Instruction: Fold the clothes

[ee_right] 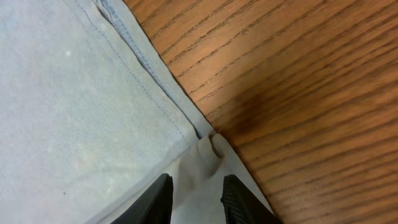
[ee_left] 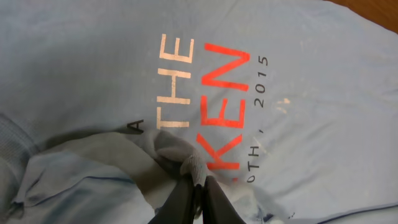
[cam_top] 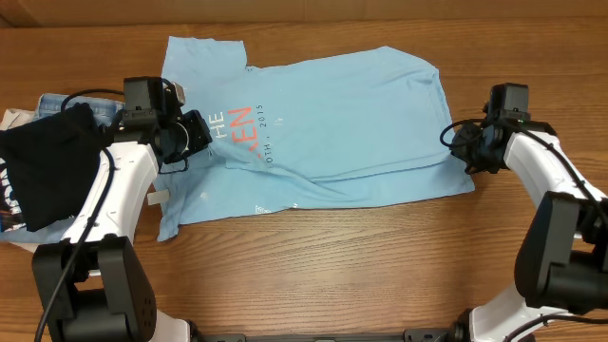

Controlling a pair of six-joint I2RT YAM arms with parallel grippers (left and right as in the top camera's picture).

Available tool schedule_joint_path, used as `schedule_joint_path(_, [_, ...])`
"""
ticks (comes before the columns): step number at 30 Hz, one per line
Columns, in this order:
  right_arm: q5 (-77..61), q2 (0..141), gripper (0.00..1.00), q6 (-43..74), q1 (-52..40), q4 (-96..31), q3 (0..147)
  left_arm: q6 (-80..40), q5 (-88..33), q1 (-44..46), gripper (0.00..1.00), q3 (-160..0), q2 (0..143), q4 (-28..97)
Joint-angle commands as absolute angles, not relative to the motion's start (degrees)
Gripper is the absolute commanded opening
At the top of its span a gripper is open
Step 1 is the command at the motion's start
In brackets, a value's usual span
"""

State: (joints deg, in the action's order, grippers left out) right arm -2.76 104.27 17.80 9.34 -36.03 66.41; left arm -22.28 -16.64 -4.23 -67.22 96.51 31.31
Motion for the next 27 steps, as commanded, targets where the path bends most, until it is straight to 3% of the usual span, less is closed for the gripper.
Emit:
schedule_joint_path(1, [-3.1, 106.3, 0.31, 18.1, 9.4, -35.6, 67.8, -21.8, -15.6, -4.5, 0.08, -68.0, 96.7, 31.5])
schedule_joint_path(4, [-3.1, 107.2, 0.31, 18.1, 9.4, -34.9, 67.8, -21.8, -14.8, -4.5, 0.09, -68.0, 96.7, 31.5])
schedule_joint_path(8, [-3.2, 107.4, 0.09, 18.1, 9.4, -32.0, 67.9, -21.8, -14.4, -4.5, 0.09, -68.0, 96.7, 31.7])
schedule_joint_path(10, [-3.2, 107.4, 0.04, 18.3, 9.4, -30.8, 67.9, -21.8, -14.4, -4.5, 0.09, -68.0, 96.7, 31.7])
schedule_joint_path(21, [-5.9, 107.4, 0.04, 23.9, 11.0, -25.9, 68.0, -21.9, -7.6, -4.6, 0.09, -68.0, 96.7, 31.7])
schedule_joint_path(27, [-5.7, 107.4, 0.04, 23.9, 11.0, -24.8, 68.0, -28.3, -1.9, -4.6, 0.08, -68.0, 96.7, 31.8])
